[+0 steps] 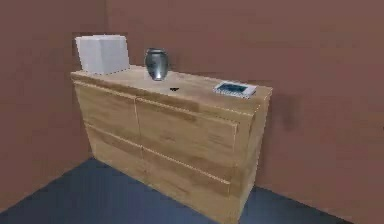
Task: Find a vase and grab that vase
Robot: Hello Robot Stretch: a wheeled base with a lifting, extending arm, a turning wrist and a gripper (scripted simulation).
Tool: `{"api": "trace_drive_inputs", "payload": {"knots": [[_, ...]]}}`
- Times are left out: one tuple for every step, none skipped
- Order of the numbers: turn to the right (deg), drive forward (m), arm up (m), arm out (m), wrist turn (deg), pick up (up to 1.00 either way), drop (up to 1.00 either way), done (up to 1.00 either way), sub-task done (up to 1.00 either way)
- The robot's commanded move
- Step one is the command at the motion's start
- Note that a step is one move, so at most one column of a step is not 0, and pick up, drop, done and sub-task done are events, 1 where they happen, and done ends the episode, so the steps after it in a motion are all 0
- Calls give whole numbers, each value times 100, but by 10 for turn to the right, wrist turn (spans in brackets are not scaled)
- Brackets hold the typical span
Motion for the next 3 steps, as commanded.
{"api": "trace_drive_inputs", "payload": {"knots": [[0, 50, 0, 0, 0, 0, 0, 0, 0], [-450, 0, 0, 0, 0, 0, 0, 0, 0], [-450, 0, 0, 0, 0, 0, 0, 0, 0]]}}
